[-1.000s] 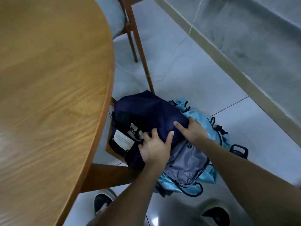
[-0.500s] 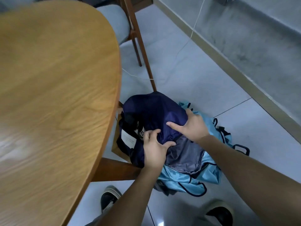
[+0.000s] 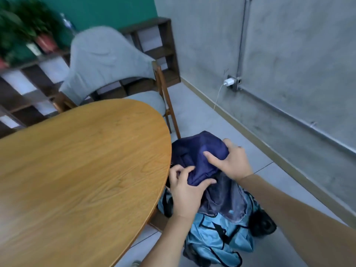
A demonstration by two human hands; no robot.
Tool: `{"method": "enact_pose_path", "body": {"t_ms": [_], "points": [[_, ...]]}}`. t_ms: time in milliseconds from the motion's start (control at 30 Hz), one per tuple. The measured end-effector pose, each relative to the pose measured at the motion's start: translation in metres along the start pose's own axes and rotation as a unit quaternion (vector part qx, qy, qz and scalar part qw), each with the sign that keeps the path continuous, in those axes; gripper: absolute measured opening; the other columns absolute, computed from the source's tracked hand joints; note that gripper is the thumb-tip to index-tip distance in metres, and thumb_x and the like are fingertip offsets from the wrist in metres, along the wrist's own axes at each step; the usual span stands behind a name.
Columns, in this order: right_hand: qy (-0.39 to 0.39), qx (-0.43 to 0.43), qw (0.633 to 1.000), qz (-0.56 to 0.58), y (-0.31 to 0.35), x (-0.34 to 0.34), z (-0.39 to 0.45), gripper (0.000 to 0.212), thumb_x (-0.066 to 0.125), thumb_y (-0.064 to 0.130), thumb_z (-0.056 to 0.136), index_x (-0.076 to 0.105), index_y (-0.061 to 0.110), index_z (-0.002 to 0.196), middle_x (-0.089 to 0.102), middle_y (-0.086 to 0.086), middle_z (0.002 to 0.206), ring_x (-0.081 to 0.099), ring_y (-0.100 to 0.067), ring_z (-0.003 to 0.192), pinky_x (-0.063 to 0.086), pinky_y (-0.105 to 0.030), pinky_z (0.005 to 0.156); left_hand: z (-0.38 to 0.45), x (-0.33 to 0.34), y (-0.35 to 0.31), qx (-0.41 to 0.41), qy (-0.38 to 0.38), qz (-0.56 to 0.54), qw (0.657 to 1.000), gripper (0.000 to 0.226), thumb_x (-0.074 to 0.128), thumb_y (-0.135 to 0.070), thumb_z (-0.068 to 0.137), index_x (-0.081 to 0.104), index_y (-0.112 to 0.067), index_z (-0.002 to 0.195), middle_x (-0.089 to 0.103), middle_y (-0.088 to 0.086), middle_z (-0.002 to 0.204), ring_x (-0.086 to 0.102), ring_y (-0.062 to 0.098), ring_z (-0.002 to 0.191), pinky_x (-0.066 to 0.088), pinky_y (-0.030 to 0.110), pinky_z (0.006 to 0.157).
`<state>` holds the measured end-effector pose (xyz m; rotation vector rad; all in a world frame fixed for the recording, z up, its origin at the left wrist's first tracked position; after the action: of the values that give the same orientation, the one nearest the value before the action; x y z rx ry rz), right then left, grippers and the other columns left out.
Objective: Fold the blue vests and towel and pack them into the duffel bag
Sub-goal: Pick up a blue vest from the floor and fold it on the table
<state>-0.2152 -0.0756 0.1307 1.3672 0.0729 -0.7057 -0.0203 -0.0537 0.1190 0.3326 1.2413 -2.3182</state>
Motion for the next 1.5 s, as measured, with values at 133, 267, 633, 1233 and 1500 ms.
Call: {"method": "enact_pose_path", "body": {"t_ms": [133, 267, 633, 1233, 1500], "points": [[-0.03, -0.06, 0.998, -0.011, 0.051, -0.051, -0.007, 0.036, 0.085, 0.045, 0.074, 0.05, 0.042, 0.078, 0.06, 0.016, 0.063, 0.058, 0.0, 0.062, 0.042, -0.011, 0.063, 0.008, -0.01, -0.05, 0.003, -0.004, -0.045, 0.999, 0.049, 0.094, -0.045, 0.053, 0.074, -0.011, 0.082, 0.051, 0.0, 0.103, 0.054, 0.008, 0.092, 0.039, 0.004, 0.087], [-0.079, -0.111, 0.991, -0.013, 0.106, -0.102, -0.014, 0.045, 0.087, 0.038, 0.074, 0.044, 0.026, 0.067, 0.052, 0.011, 0.052, 0.054, -0.004, 0.054, 0.039, -0.011, 0.055, 0.021, -0.024, -0.106, 0.016, -0.006, -0.089, 0.996, 0.039, 0.098, -0.037, 0.054, 0.072, -0.013, 0.071, 0.054, -0.006, 0.102, 0.054, -0.003, 0.091, 0.036, 0.001, 0.083], [-0.184, -0.279, 0.943, -0.013, 0.317, -0.212, -0.033, 0.059, 0.069, 0.062, 0.068, 0.03, 0.018, 0.064, 0.032, 0.007, 0.05, 0.032, -0.013, 0.049, 0.029, -0.017, 0.048, 0.105, -0.131, -0.258, 0.152, -0.1, -0.163, 0.97, 0.042, 0.097, -0.04, 0.053, 0.07, -0.012, 0.068, 0.058, -0.003, 0.095, 0.057, -0.005, 0.084, 0.039, 0.004, 0.074], [-0.15, -0.477, 0.86, 0.097, 0.682, -0.058, -0.1, 0.062, 0.068, 0.061, 0.07, 0.027, 0.014, 0.067, 0.025, 0.002, 0.056, 0.025, -0.017, 0.054, 0.028, -0.025, 0.049, 0.206, -0.543, -0.282, 0.334, -0.314, -0.013, 0.889, 0.049, 0.092, -0.045, 0.058, 0.065, -0.005, 0.069, 0.057, 0.005, 0.09, 0.056, 0.007, 0.083, 0.041, 0.007, 0.081], [-0.036, -0.445, 0.883, 0.148, 0.709, 0.108, -0.144, 0.061, 0.076, 0.054, 0.076, 0.028, 0.018, 0.068, 0.03, 0.004, 0.054, 0.033, -0.014, 0.05, 0.029, -0.021, 0.05, 0.173, -0.672, -0.179, 0.282, -0.291, 0.127, 0.905, 0.052, 0.093, -0.044, 0.058, 0.065, -0.003, 0.072, 0.055, 0.006, 0.095, 0.054, 0.011, 0.091, 0.041, 0.009, 0.084]]}}
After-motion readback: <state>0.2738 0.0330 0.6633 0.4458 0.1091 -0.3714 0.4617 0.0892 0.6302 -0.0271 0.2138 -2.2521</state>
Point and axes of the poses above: each hand's wrist, its own z-axis towards the middle knuckle, its own x-axis out of the palm, y = z × x, the point moved 5 cm from there along z, towards the middle knuckle
